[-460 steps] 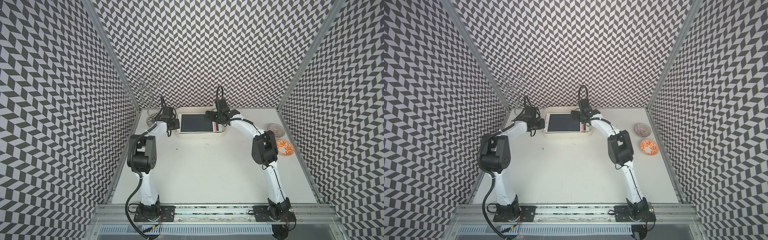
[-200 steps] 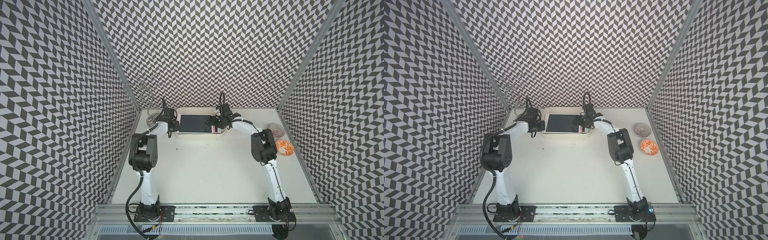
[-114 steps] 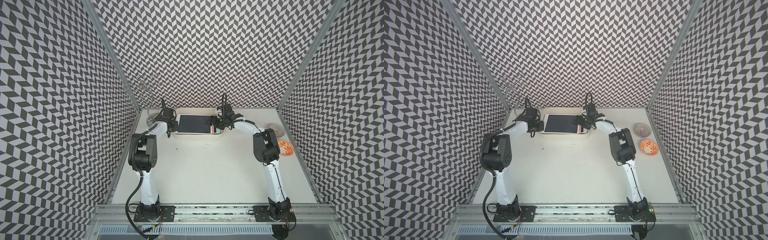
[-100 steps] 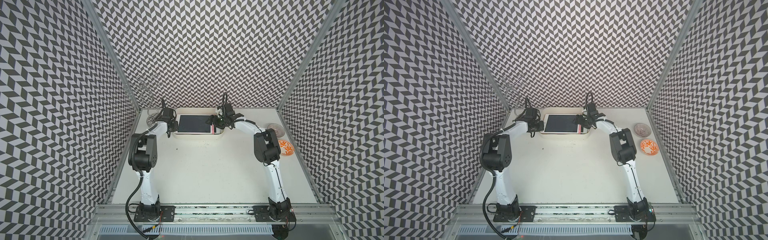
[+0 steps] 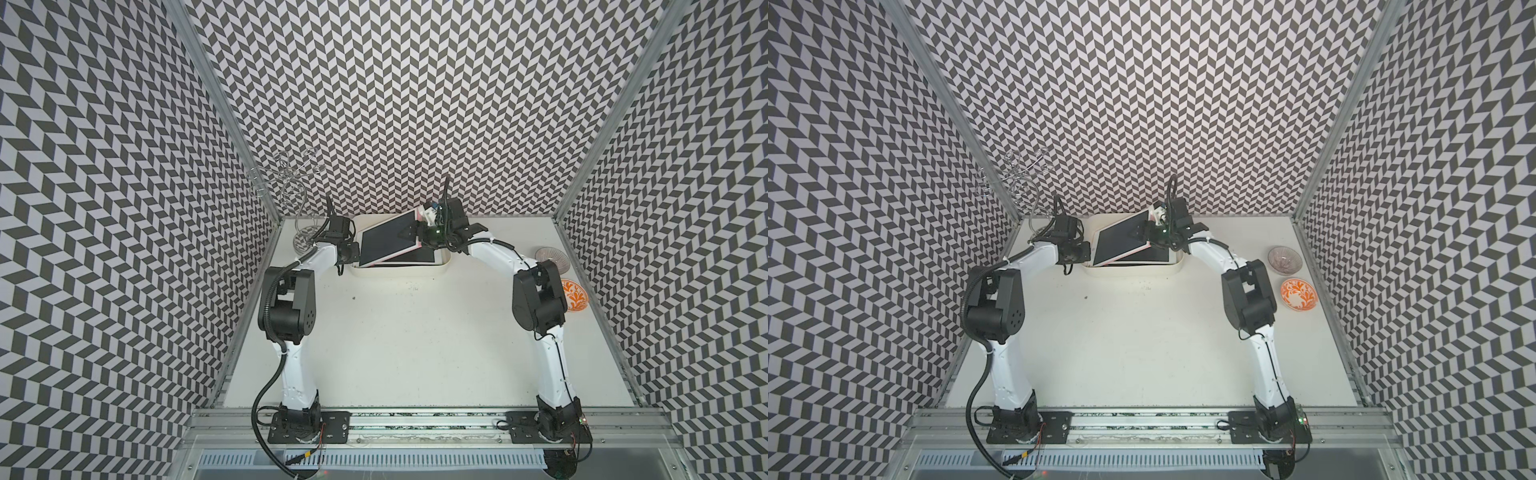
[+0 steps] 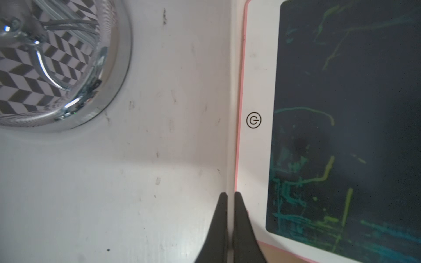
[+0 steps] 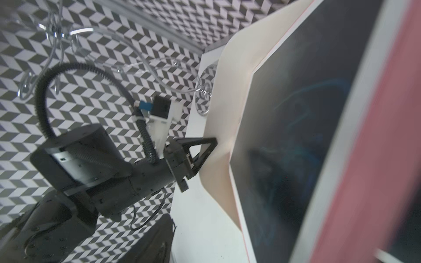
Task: Take out the writing tablet from the storage box
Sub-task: Pick up the writing tablet from the storage box.
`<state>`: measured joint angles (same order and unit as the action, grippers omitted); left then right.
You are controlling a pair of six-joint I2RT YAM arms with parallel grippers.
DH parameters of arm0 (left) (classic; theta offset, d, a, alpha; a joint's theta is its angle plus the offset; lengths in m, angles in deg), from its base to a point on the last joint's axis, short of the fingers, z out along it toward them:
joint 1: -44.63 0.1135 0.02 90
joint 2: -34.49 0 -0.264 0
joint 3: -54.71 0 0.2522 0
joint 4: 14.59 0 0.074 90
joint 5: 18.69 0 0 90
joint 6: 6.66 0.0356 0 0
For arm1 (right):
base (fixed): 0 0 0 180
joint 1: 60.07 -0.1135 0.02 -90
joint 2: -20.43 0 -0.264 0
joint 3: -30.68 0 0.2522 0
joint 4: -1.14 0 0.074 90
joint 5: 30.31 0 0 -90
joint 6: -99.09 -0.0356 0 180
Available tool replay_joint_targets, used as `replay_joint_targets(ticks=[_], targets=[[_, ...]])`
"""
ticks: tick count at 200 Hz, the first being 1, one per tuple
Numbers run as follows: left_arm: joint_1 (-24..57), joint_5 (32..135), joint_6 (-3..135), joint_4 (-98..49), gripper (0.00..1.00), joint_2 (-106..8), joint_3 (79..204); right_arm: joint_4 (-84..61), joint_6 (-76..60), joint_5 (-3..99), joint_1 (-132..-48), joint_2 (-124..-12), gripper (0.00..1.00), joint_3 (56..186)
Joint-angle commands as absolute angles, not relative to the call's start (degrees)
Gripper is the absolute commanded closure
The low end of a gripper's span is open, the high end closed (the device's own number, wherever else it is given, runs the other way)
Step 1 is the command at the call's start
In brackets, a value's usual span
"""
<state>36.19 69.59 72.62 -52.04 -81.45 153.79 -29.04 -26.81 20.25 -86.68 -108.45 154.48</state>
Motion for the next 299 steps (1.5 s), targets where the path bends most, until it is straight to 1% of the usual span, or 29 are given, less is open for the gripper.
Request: replay_joint_targets(ticks=[1, 23, 61, 124, 165, 200, 226, 256, 299], targets=[[34.53, 74.31, 71.96, -51.67, 1.0, -82.92, 155.31, -26.59, -27.04, 17.63, -87.91, -107.7, 0.22, 154.3], [34.53, 74.22, 71.83, -51.73, 1.0, -82.92, 155.36, -27.4, -26.85, 18.06, -87.92, -108.63, 0.23, 155.07], [34.61, 73.35, 71.84, -52.07, 1.0, -82.61, 155.43, -30.34, -24.37, 22.25, -87.86, -108.77, 0.24, 156.5], [34.79, 73.33, 71.82, -52.17, 1.0, -82.32, 155.49, -32.6, -21.61, 26.42, -86.54, -108.68, 0.24, 158.43], [34.91, 73.15, 71.82, -52.17, 1.0, -82.16, 155.53, -31.73, -21.98, 26.77, -84.73, -108.68, 0.22, 158.37], [35.05, 73.15, 71.81, -52.21, 1.0, -82.14, 155.61, -29.96, -22.46, 25.92, -83.72, -109.03, 0.23, 158.42], [35.05, 73.11, 71.75, -52.17, 1.0, -82.16, 155.55, -28.96, -23.12, 24.78, -83.49, -109.89, 0.29, 158.49], [35.02, 73.16, 71.53, -52.17, 1.0, -82.09, 155.48, -28.92, -23.69, 24.94, -83.38, -110.46, 0.42, 158.32], [35.14, 72.45, 70.78, -52.37, 1.0, -81.23, 155.39, -29.0, -24.2, 25.77, -83.01, -109.87, 0.52, 157.51]])
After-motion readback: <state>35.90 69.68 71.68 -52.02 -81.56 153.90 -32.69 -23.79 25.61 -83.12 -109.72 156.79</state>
